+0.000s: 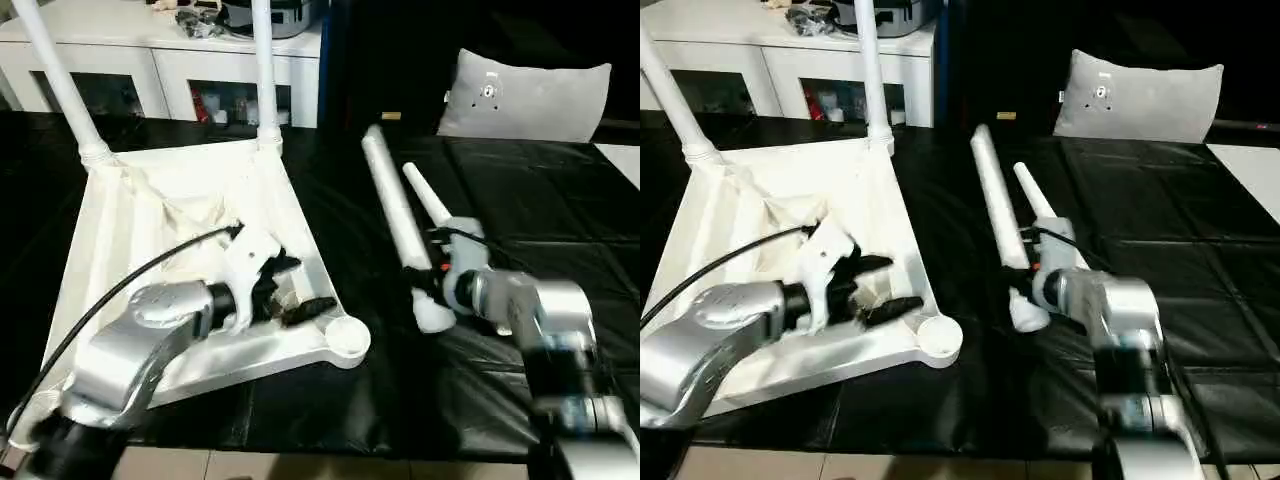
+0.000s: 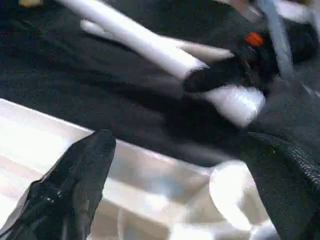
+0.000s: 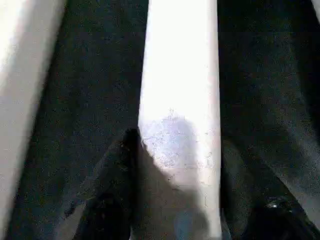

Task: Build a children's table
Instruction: Pick table leg

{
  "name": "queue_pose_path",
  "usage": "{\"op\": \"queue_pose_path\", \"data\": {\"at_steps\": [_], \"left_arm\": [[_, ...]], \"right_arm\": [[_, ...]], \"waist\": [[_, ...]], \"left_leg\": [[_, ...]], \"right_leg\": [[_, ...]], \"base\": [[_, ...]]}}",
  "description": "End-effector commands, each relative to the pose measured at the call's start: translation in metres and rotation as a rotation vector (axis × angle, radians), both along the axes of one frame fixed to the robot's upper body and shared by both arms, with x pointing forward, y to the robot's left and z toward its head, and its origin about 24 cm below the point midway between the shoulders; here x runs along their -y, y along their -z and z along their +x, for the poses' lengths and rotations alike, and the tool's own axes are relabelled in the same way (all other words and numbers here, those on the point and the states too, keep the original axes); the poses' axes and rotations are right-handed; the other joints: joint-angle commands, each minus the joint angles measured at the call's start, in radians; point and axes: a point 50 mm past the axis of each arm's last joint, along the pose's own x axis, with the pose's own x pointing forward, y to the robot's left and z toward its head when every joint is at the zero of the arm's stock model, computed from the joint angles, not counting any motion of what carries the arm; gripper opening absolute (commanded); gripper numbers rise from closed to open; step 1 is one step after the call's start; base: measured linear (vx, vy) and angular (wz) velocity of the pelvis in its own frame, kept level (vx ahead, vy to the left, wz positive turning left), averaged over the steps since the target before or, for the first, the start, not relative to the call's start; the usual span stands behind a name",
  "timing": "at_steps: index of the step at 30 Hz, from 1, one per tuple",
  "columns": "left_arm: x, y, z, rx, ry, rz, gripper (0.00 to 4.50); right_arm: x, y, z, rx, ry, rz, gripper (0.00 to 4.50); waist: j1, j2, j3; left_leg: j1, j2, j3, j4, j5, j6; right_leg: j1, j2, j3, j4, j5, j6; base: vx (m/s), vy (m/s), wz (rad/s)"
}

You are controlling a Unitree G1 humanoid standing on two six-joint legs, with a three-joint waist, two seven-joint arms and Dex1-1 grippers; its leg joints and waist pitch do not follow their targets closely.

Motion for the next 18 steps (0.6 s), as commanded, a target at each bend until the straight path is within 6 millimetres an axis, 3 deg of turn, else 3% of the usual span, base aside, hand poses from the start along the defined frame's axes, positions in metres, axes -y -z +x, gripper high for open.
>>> {"op": "queue_pose_path", "data": {"at_steps": [1, 2, 6, 9, 10, 11, 13, 14, 17, 18], "left_arm": [[-0.002, -0.008, 0.009, 0.043, -0.057, -0.022, 4.50], [0.003, -0.015, 0.020, 0.057, -0.123, -0.087, 4.50], [0.013, -0.029, 0.031, 0.055, -0.152, -0.251, 4.50], [0.026, -0.048, 0.049, 0.012, -0.205, -0.458, 4.50], [0.031, -0.054, 0.053, -0.020, -0.212, -0.534, 4.50], [0.033, -0.058, 0.056, -0.047, -0.221, -0.600, 4.50], [0.034, -0.062, 0.059, -0.069, -0.228, -0.653, 4.50], [0.037, -0.069, 0.065, -0.111, -0.235, -0.766, 4.50], [0.043, -0.077, 0.067, -0.165, -0.202, -0.869, 4.50], [0.047, -0.080, 0.067, -0.193, -0.177, -0.908, 4.50]], "right_arm": [[0.001, -0.019, 0.005, 0.114, 0.004, 0.079, 1.91], [0.000, -0.026, 0.005, 0.171, -0.010, 0.164, 1.91], [-0.004, -0.038, 0.004, 0.286, -0.063, 0.302, 1.91], [-0.012, -0.055, -0.002, 0.399, -0.158, 0.481, 1.91], [-0.015, -0.059, -0.004, 0.420, -0.189, 0.526, 1.91], [-0.018, -0.061, -0.006, 0.432, -0.217, 0.549, 1.91], [-0.021, -0.063, -0.008, 0.440, -0.243, 0.569, 1.91], [-0.028, -0.066, -0.015, 0.449, -0.329, 0.608, 1.90], [-0.038, -0.065, -0.023, 0.446, -0.413, 0.635, 1.90], [-0.040, -0.065, -0.025, 0.451, -0.439, 0.639, 1.90]], "waist": [[0.004, 0.001, -0.055], [0.005, 0.005, -0.055], [0.012, 0.002, -0.063], [0.021, -0.009, -0.070], [0.031, -0.011, -0.075], [0.030, -0.014, -0.074], [0.034, -0.016, -0.072], [0.037, -0.014, -0.071], [0.047, -0.017, -0.069], [0.046, -0.013, -0.068]], "left_leg": [[-0.002, 0.052, -0.010, -0.088, -0.137, -0.032], [-0.005, 0.052, -0.009, -0.084, -0.104, -0.019], [-0.009, 0.054, -0.008, -0.076, -0.026, 0.019], [-0.011, 0.050, -0.003, -0.067, 0.026, 0.067], [-0.010, 0.051, -0.005, -0.062, 0.066, 0.092], [-0.017, 0.049, -0.005, -0.062, 0.084, 0.106], [-0.018, 0.050, -0.005, -0.060, 0.093, 0.127], [-0.018, 0.051, -0.005, -0.060, 0.084, 0.134], [-0.018, 0.053, -0.006, -0.061, 0.060, 0.136], [-0.016, 0.055, -0.007, -0.062, 0.052, 0.130]], "right_leg": [[0.047, -0.084, 0.058, -0.085, -0.163, -0.186], [0.049, -0.082, 0.057, -0.081, -0.116, -0.200], [0.057, -0.086, 0.054, -0.071, 0.006, -0.240], [0.061, -0.087, 0.053, -0.066, 0.082, -0.265], [0.060, -0.089, 0.053, -0.058, 0.144, -0.279], [0.061, -0.087, 0.052, -0.054, 0.171, -0.283], [0.059, -0.088, 0.049, -0.054, 0.172, -0.289], [0.057, -0.088, 0.048, -0.057, 0.145, -0.290], [0.057, -0.089, 0.046, -0.064, 0.086, -0.274], [0.053, -0.089, 0.045, -0.066, 0.061, -0.269]], "base": [[0.000, 0.000, 0.00], [0.000, 0.000, 0.00], [0.000, 0.000, 0.00], [0.000, 0.000, 0.00], [0.000, 0.000, 0.00], [0.000, 0.000, 0.00], [0.000, 0.000, 0.00], [0.000, 0.000, 0.00], [0.000, 0.000, 0.00], [0.000, 0.000, 0.00]]}}
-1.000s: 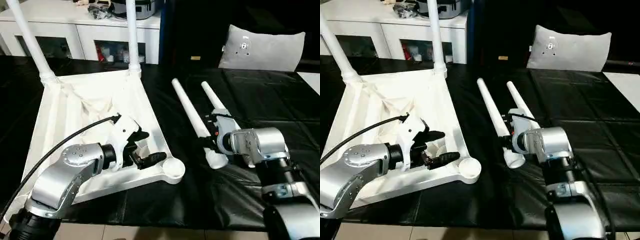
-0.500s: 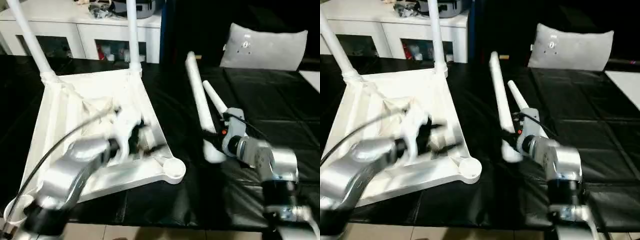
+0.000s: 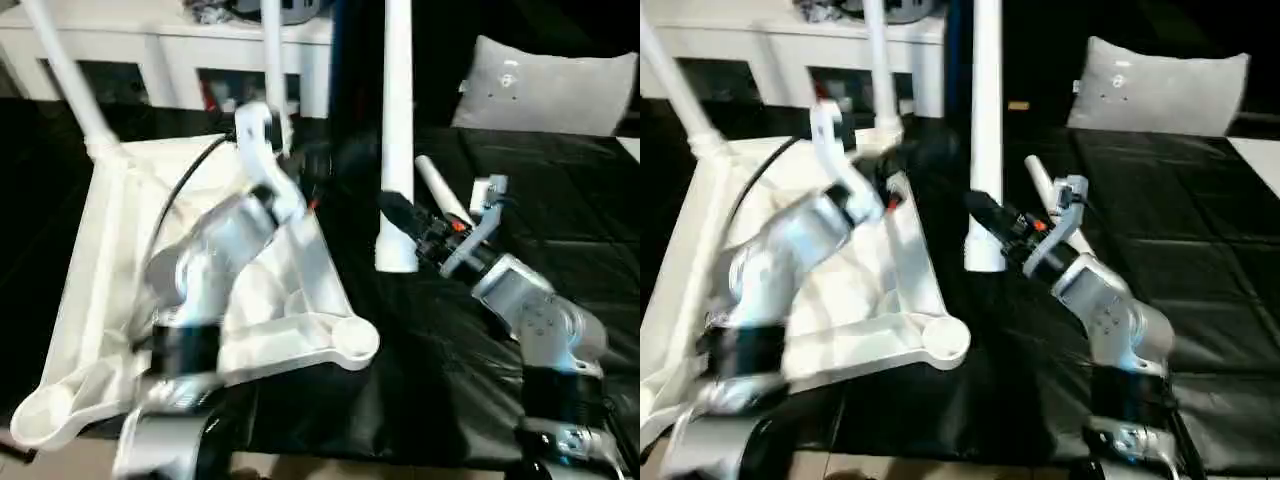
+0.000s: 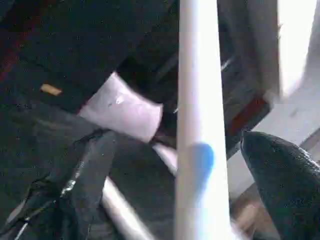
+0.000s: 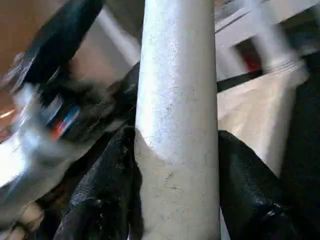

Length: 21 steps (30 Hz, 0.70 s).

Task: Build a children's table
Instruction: Pick table leg

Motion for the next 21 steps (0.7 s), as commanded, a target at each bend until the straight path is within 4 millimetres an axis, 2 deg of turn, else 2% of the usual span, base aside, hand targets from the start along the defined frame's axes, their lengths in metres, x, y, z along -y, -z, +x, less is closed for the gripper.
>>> {"op": "queue_pose_path", "data": {"at_steps": [1, 6, 7, 9, 13, 15, 17, 19, 21], "left_arm": [[0.007, -0.006, 0.000, -0.024, 0.049, -0.065, 4.50], [0.022, -0.011, -0.010, -0.010, 0.155, -0.077, 4.50], [0.024, -0.012, -0.011, -0.009, 0.171, -0.084, 4.50], [0.028, -0.016, -0.016, 0.007, 0.215, -0.102, 4.50], [0.028, -0.018, -0.018, 0.014, 0.232, -0.118, 4.50], [0.029, -0.017, -0.019, 0.032, 0.220, -0.074, 4.50], [0.028, -0.016, -0.017, 0.047, 0.175, -0.030, 4.50], [0.028, -0.015, -0.015, 0.068, 0.117, 0.026, 4.14], [0.028, -0.016, -0.014, 0.098, 0.075, 0.071, 4.09]], "right_arm": [[-0.005, -0.007, -0.004, 0.052, -0.054, 0.014, 1.90], [-0.009, -0.008, -0.006, 0.062, -0.071, 0.009, 1.90], [-0.010, -0.009, -0.007, 0.065, -0.077, 0.008, 1.90], [-0.011, -0.009, -0.009, 0.069, -0.088, 0.000, 1.90], [-0.013, -0.008, -0.010, 0.085, -0.090, -0.023, 1.90], [-0.015, -0.010, -0.010, 0.115, -0.076, -0.051, 1.90], [-0.016, -0.011, -0.009, 0.135, -0.056, -0.070, 1.90], [-0.018, -0.011, -0.008, 0.144, -0.034, -0.080, 1.90], [-0.019, -0.012, -0.008, 0.152, -0.025, -0.078, 1.90]], "waist": [[0.009, -0.012, -0.071], [0.018, -0.010, -0.069], [0.019, -0.007, -0.069], [0.020, -0.010, -0.070], [0.022, -0.010, -0.069], [0.022, -0.002, -0.070], [0.019, -0.005, -0.069], [0.019, -0.003, -0.069], [0.017, -0.003, -0.068]], "left_leg": [[0.005, 0.055, -0.008, -0.057, 0.035, 0.106], [0.006, 0.057, -0.010, -0.061, 0.032, 0.081], [0.005, 0.057, -0.011, -0.061, 0.035, 0.078], [0.004, 0.056, -0.010, -0.062, 0.034, 0.070], [0.002, 0.054, -0.010, -0.062, 0.025, 0.065], [0.003, 0.056, -0.012, -0.062, 0.027, 0.057], [0.003, 0.056, -0.011, -0.063, 0.021, 0.055], [0.003, 0.056, -0.013, -0.064, 0.018, 0.052], [0.004, 0.057, -0.014, -0.066, 0.007, 0.050]], "right_leg": [[0.067, -0.090, 0.051, -0.064, 0.041, -0.263], [0.066, -0.090, 0.052, -0.065, 0.019, -0.243], [0.067, -0.091, 0.052, -0.064, 0.023, -0.241], [0.068, -0.090, 0.052, -0.063, 0.035, -0.238], [0.070, -0.089, 0.052, -0.066, 0.028, -0.229], [0.069, -0.090, 0.052, -0.065, 0.032, -0.220], [0.069, -0.089, 0.052, -0.068, 0.029, -0.216], [0.070, -0.089, 0.052, -0.069, 0.025, -0.207], [0.069, -0.088, 0.052, -0.072, 0.012, -0.195]], "base": [[0.000, 0.000, 0.00], [0.000, 0.000, 0.00], [0.000, 0.000, 0.00], [0.000, 0.000, 0.00], [0.000, 0.000, 0.00], [0.000, 0.000, 0.00], [0.000, 0.000, 0.00], [0.000, 0.000, 0.00], [0.000, 0.000, 0.00]]}}
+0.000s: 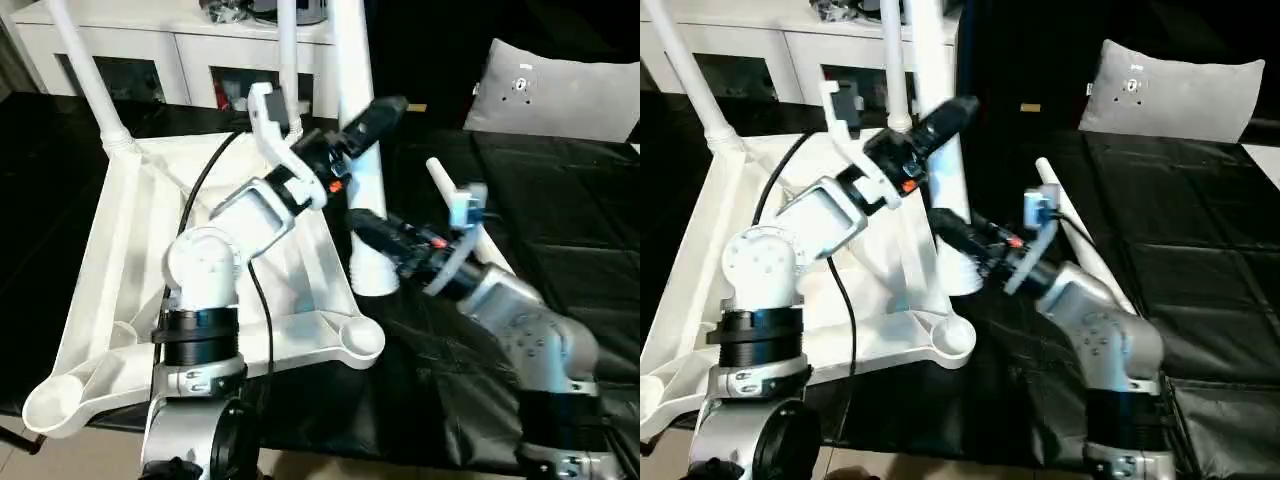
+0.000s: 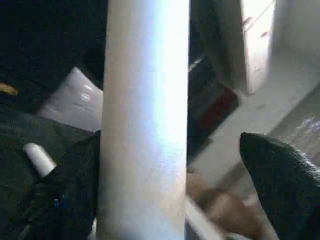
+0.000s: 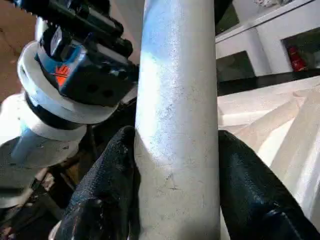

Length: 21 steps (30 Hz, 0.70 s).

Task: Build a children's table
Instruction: Pick table leg

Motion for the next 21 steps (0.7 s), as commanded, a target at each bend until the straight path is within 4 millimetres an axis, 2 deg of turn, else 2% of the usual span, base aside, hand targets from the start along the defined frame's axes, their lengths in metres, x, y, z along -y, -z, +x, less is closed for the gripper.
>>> {"op": "queue_pose_path", "data": {"at_steps": [1, 5, 7, 9, 13, 14, 18, 21], "left_arm": [[0.0028, -0.0042, -0.0019, 0.048, -0.045, 0.023, 3.95], [0.0024, -0.0086, -0.0035, 0.058, -0.050, -0.037, 3.64], [0.0019, -0.0081, -0.0039, 0.058, -0.050, -0.037, 3.58], [0.0008, -0.0062, -0.0051, 0.064, -0.050, -0.036, 3.22], [-0.0006, -0.0055, -0.0052, 0.068, -0.062, -0.044, 3.04], [-0.0010, -0.0051, -0.0053, 0.068, -0.065, -0.047, 2.88], [-0.0019, -0.0039, -0.0054, 0.067, -0.072, -0.052, 2.60], [-0.0020, -0.0035, -0.0056, 0.068, -0.073, -0.051, 2.38]], "right_arm": [[-0.0008, -0.0031, -0.0004, 0.039, 0.012, -0.012, 1.90], [-0.0029, 0.0002, -0.0018, 0.040, -0.003, -0.029, 1.90], [-0.0040, 0.0007, -0.0023, 0.042, -0.009, -0.032, 1.90], [-0.0048, 0.0013, -0.0021, 0.046, -0.013, -0.037, 1.90], [-0.0053, 0.0014, -0.0021, 0.051, -0.023, -0.038, 1.90], [-0.0056, 0.0015, -0.0023, 0.053, -0.027, -0.039, 1.90], [-0.0061, 0.0021, -0.0027, 0.057, -0.034, -0.043, 1.90], [-0.0063, 0.0020, -0.0028, 0.061, -0.035, -0.046, 1.90]], "waist": [[0.002, 0.001, -0.069], [0.001, -0.001, -0.069], [0.001, -0.004, -0.068], [0.000, -0.003, -0.068], [-0.002, -0.003, -0.068], [-0.002, -0.008, -0.068], [-0.003, -0.003, -0.068], [-0.003, -0.003, -0.068]], "left_leg": [[0.004, 0.057, -0.014, -0.067, 0.001, 0.043], [0.002, 0.055, -0.013, -0.066, -0.006, 0.037], [0.002, 0.055, -0.012, -0.067, -0.010, 0.040], [0.003, 0.056, -0.013, -0.067, -0.013, 0.042], [0.003, 0.055, -0.013, -0.067, -0.016, 0.043], [0.002, 0.055, -0.012, -0.067, -0.014, 0.044], [0.002, 0.055, -0.012, -0.066, -0.017, 0.043], [0.002, 0.055, -0.012, -0.066, -0.015, 0.044]], "right_leg": [[0.069, -0.089, 0.053, -0.071, 0.018, -0.198], [0.072, -0.088, 0.053, -0.066, 0.042, -0.215], [0.072, -0.088, 0.053, -0.067, 0.037, -0.215], [0.071, -0.089, 0.053, -0.068, 0.022, -0.214], [0.070, -0.088, 0.053, -0.069, 0.015, -0.212], [0.071, -0.088, 0.053, -0.070, 0.016, -0.212], [0.070, -0.088, 0.053, -0.070, 0.004, -0.207], [0.069, -0.087, 0.053, -0.070, 0.011, -0.210]], "base": [[0.000, 0.000, 0.00], [0.000, 0.000, 0.00], [0.000, 0.000, 0.00], [0.000, 0.000, 0.00], [0.000, 0.000, 0.00], [0.000, 0.000, 0.00], [0.000, 0.000, 0.00], [0.000, 0.000, 0.00]]}}
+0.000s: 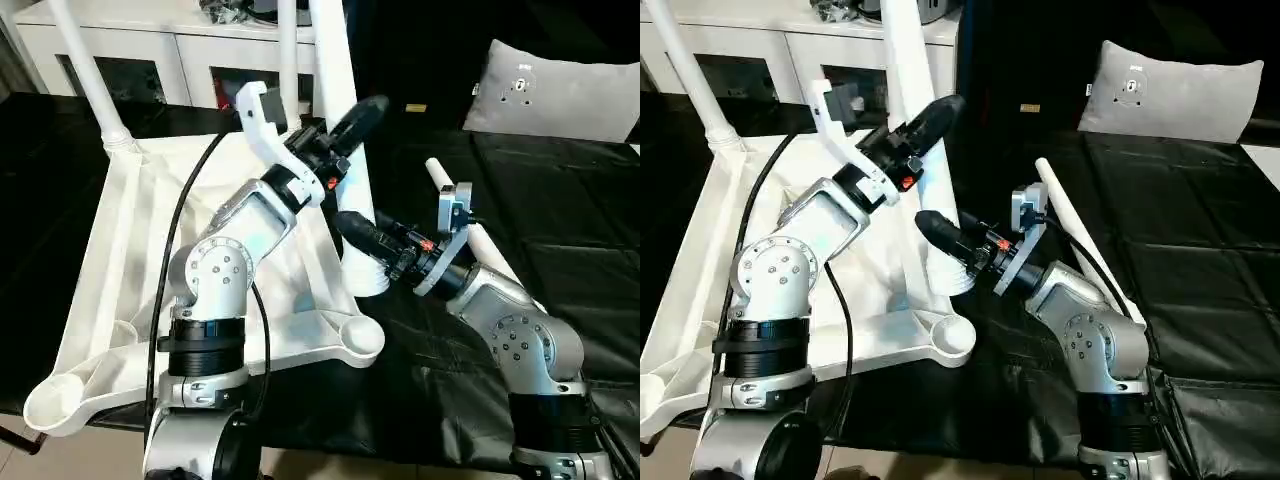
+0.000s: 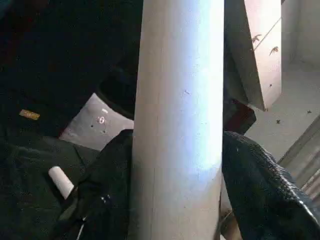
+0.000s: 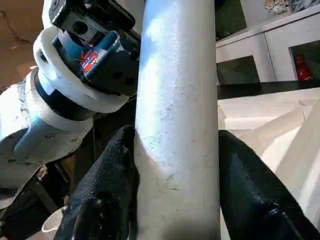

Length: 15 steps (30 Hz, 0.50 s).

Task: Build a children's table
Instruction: Pick table leg

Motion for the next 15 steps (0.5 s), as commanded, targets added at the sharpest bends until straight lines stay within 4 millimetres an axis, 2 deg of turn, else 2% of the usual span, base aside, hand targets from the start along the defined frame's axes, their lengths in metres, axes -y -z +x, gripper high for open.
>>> {"op": "queue_pose_path", "data": {"at_steps": [1, 8, 9, 11, 15], "left_arm": [[0.004, -0.004, -0.004, 0.025, 0.018, -0.003, 2.38], [0.002, -0.002, -0.002, 0.047, -0.004, 0.051, 1.83], [0.002, -0.002, -0.002, 0.048, -0.004, 0.052, 1.83], [0.002, -0.004, -0.002, 0.066, 0.005, 0.068, 1.80], [0.002, -0.005, -0.002, 0.091, 0.015, 0.107, 1.80]], "right_arm": [[0.000, 0.002, -0.001, -0.002, -0.008, -0.007, 1.90], [0.003, 0.001, 0.001, 0.012, 0.014, -0.046, 1.90], [0.003, 0.001, 0.001, 0.012, 0.014, -0.047, 1.90], [0.004, 0.002, 0.003, 0.009, 0.025, -0.068, 1.90], [0.007, 0.004, 0.010, 0.009, 0.066, -0.124, 1.90]], "waist": [[0.003, -0.003, -0.068], [0.003, -0.003, -0.069], [0.001, -0.006, -0.069], [0.002, -0.007, -0.069], [0.001, -0.005, -0.068]], "left_leg": [[0.002, 0.054, -0.012, -0.066, -0.014, 0.047], [0.004, 0.055, -0.013, -0.066, -0.011, 0.049], [0.003, 0.055, -0.012, -0.066, -0.012, 0.048], [0.003, 0.055, -0.012, -0.065, -0.006, 0.049], [0.003, 0.054, -0.012, -0.066, -0.009, 0.046]], "right_leg": [[0.069, -0.087, 0.053, -0.069, 0.013, -0.210], [0.069, -0.087, 0.053, -0.068, 0.013, -0.207], [0.069, -0.086, 0.054, -0.069, 0.014, -0.207], [0.070, -0.087, 0.054, -0.067, 0.019, -0.208], [0.068, -0.087, 0.053, -0.068, 0.006, -0.207]], "base": [[0.000, 0.000, 0.00], [0.000, 0.000, 0.00], [0.000, 0.000, 0.00], [0.000, 0.000, 0.00], [0.000, 0.000, 0.00]]}}
